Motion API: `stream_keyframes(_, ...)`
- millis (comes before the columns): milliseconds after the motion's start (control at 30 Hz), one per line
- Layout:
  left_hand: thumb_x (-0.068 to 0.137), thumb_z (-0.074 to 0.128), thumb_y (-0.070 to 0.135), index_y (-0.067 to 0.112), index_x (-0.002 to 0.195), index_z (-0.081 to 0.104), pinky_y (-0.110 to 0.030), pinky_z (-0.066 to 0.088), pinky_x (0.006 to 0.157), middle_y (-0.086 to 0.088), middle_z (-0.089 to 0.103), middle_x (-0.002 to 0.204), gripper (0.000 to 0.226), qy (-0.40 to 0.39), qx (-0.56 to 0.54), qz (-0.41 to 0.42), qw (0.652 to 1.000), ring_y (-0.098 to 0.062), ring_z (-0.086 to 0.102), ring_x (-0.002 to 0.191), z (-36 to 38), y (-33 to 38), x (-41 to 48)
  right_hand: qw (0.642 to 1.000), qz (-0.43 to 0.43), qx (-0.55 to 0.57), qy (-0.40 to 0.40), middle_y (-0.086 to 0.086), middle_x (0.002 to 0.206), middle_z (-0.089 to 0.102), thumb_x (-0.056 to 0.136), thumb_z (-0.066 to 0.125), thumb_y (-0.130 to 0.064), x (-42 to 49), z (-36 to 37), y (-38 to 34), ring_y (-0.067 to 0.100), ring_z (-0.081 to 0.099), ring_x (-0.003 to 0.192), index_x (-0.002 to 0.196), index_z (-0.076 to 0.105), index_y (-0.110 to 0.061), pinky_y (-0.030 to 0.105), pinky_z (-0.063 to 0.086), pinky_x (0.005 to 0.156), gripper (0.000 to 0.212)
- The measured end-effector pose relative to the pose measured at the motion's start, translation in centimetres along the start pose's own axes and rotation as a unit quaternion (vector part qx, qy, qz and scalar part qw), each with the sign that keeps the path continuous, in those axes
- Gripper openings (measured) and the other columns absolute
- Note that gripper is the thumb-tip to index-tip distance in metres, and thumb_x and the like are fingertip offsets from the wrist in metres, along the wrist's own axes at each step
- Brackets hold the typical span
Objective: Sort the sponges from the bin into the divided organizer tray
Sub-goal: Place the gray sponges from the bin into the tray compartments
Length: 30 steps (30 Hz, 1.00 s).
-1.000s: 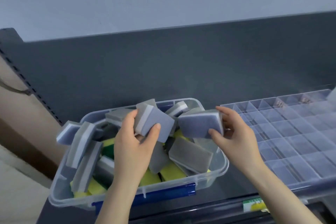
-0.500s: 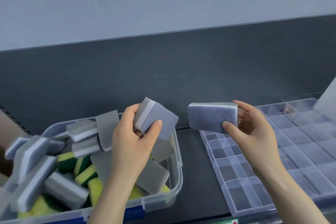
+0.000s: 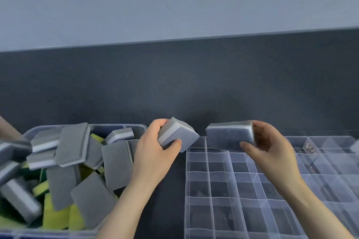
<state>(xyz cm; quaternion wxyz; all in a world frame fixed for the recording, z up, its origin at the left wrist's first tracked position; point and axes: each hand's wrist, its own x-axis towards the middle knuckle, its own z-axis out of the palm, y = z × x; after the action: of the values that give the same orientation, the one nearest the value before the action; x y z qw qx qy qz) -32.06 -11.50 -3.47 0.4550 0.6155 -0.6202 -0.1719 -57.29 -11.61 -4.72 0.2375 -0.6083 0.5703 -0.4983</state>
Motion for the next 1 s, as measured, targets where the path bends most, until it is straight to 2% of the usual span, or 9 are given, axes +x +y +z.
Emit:
stream_keyframes(133,0.071,0.067,0.021,0.043,0.094,0.047,-0.019,0.041,0.062,0.022,0.058,0.088,0.038,-0.035,0.04,0.0,0.999,0.003,0.053,0.086,1.9,0.3,0.9,0.999,0.005,-0.025,-0.03,-0.029,0.092,0.065,0.073,0.074,-0.009,1.3,-0.1,1.7,-0.008,0.059,0.087,0.098,0.054,-0.046,0.002,0.043,0.069,0.049)
stream_keyframes(233,0.072,0.066,0.021,0.04,0.095,0.047,-0.019,0.043,0.063,0.02,0.057,0.091,0.035,-0.057,0.072,0.013,0.996,-0.001,0.053,0.086,2.5,0.5,1.8,0.999,0.01,-0.036,-0.034,-0.031,0.089,0.063,0.072,0.076,-0.008,2.0,0.5,2.6,-0.013,0.058,0.087,0.102,0.056,-0.04,0.0,0.041,0.067,0.048)
stream_keyframes(367,0.076,0.064,0.023,0.034,0.101,0.047,-0.029,0.045,0.065,0.018,0.056,0.095,0.032,-0.119,0.152,0.028,0.981,-0.008,0.052,0.085,3.1,0.2,3.8,0.998,0.013,-0.051,-0.035,-0.03,0.089,0.06,0.071,0.076,-0.005,2.9,1.7,3.4,-0.018,0.055,0.086,0.109,0.061,-0.024,-0.001,0.038,0.068,0.044)
stream_keyframes(433,0.077,0.063,0.023,0.031,0.105,0.048,-0.03,0.045,0.064,0.014,0.055,0.099,0.033,-0.163,0.202,0.036,0.965,-0.012,0.052,0.087,3.5,0.1,5.0,0.996,0.009,-0.069,-0.052,-0.027,0.088,0.059,0.073,0.074,-0.003,3.2,2.1,3.5,-0.015,0.055,0.084,0.11,0.061,-0.021,-0.003,0.036,0.068,0.043)
stream_keyframes(533,0.077,0.062,0.02,0.028,0.106,0.048,-0.03,0.042,0.065,0.009,0.056,0.102,0.034,-0.209,0.23,0.044,0.95,-0.015,0.051,0.088,4.4,-0.3,6.5,0.99,0.005,-0.118,-0.08,-0.026,0.086,0.058,0.075,0.071,-0.005,3.7,2.4,3.6,-0.001,0.056,0.08,0.111,0.061,-0.023,0.0,0.036,0.065,0.042)
stream_keyframes(600,0.076,0.063,0.017,0.029,0.102,0.047,-0.03,0.042,0.064,0.009,0.056,0.103,0.033,-0.232,0.236,0.046,0.943,-0.015,0.051,0.087,4.9,-0.6,7.2,0.984,0.002,-0.149,-0.098,-0.021,0.091,0.059,0.075,0.069,-0.006,4.0,2.5,3.7,0.005,0.057,0.087,0.113,0.06,-0.025,0.004,0.036,0.067,0.043)
stream_keyframes(667,0.075,0.064,0.016,0.03,0.098,0.046,-0.03,0.044,0.064,0.008,0.055,0.103,0.033,-0.254,0.236,0.046,0.937,-0.015,0.052,0.088,5.3,-1.0,7.7,0.979,0.005,-0.167,-0.114,-0.015,0.098,0.062,0.076,0.067,-0.007,4.2,2.6,3.9,0.011,0.059,0.094,0.116,0.059,-0.025,0.014,0.039,0.073,0.045)
stream_keyframes(767,0.075,0.067,0.017,0.03,0.098,0.046,-0.029,0.044,0.064,0.008,0.054,0.103,0.033,-0.277,0.234,0.048,0.931,-0.015,0.052,0.089,5.7,-1.8,8.0,0.973,0.001,-0.192,-0.128,-0.009,0.106,0.065,0.076,0.066,-0.006,4.5,2.5,4.2,0.015,0.06,0.099,0.118,0.058,-0.024,0.02,0.04,0.075,0.046)
stream_keyframes(1000,0.077,0.074,0.026,0.028,0.099,0.047,-0.028,0.04,0.065,0.009,0.053,0.099,0.034,-0.321,0.195,0.072,0.924,-0.014,0.052,0.086,6.4,-2.5,8.8,0.938,-0.044,-0.283,-0.197,-0.007,0.111,0.064,0.076,0.058,-0.007,5.9,2.4,3.5,0.021,0.058,0.097,0.119,0.055,-0.028,0.028,0.046,0.075,0.048)
